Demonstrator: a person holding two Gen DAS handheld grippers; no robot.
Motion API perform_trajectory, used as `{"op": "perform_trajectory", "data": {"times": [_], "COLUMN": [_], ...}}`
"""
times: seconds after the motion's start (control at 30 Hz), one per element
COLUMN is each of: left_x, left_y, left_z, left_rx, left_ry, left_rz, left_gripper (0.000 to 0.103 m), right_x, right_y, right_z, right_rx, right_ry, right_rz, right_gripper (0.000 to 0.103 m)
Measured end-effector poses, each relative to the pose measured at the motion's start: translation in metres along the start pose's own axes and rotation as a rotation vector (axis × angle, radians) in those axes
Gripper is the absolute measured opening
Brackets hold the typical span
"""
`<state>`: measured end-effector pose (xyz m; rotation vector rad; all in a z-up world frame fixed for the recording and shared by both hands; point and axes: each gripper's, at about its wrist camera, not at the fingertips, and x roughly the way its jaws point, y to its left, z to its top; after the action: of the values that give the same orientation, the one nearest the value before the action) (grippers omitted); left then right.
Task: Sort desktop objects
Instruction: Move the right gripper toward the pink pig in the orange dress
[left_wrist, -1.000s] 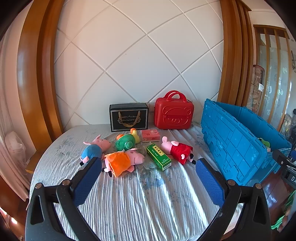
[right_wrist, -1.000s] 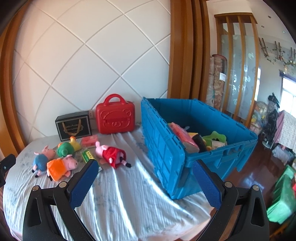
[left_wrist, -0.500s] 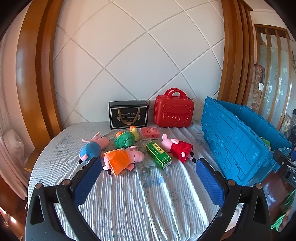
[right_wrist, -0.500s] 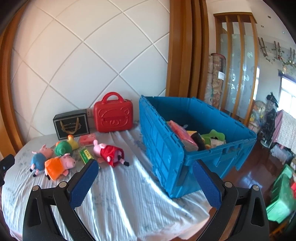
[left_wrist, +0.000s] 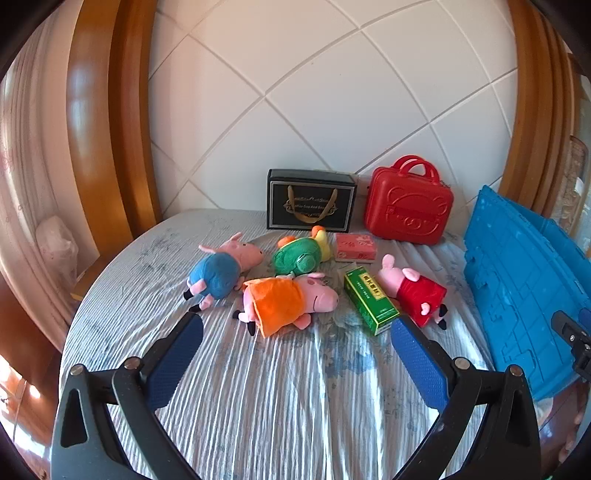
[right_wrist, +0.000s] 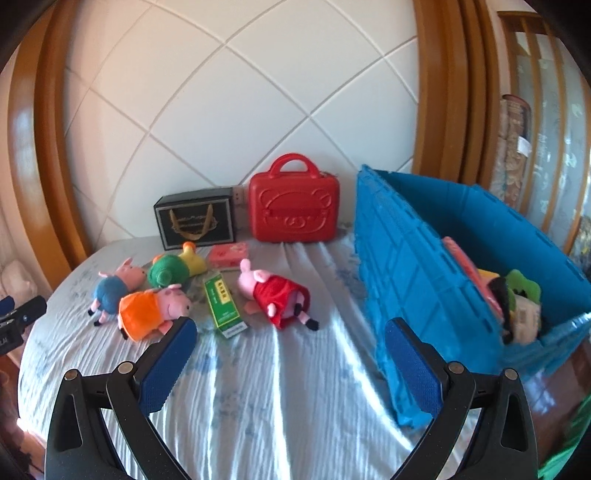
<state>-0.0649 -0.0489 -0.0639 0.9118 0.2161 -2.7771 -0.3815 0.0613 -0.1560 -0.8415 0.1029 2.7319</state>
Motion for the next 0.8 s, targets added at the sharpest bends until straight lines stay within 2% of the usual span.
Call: {"op": "perform_trajectory", "data": {"times": [0.17, 0.23, 0.37, 0.67, 0.8], "left_x": [0.042, 0.055, 0.084, 0.146, 0.182], "left_y": [-0.007, -0.007, -0.001, 0.003, 0.014], "left_z": [0.000, -0.002, -0.001, 0.012, 0.013], "left_rx": [0.010, 0.011, -0.003, 0.061, 0.067], "left_ry": [0.076, 0.111, 0.174, 0.246, 0.303], "left_rz": [0.107, 0.125, 0.127, 0.033, 0.028], "left_gripper": [0.103, 0.103, 0.103, 0.103, 0.103], "right_x": [0.077, 0.105, 0.141, 0.182, 0.206], "right_y": [-0.004, 0.000, 0.016, 0.047, 0.066], "right_z": [0.010, 0.013, 0.014, 0.016, 0.013], "right_rx": [-0.055, -0.083, -0.117, -0.114, -0.126], "right_ry": [0.106, 0.140, 0.204, 0.276, 0.318], "right_rz": [0.117, 0.133, 0.192, 0.195, 0.190], "right_gripper": [0.103, 0.103, 0.103, 0.103, 0.101]}}
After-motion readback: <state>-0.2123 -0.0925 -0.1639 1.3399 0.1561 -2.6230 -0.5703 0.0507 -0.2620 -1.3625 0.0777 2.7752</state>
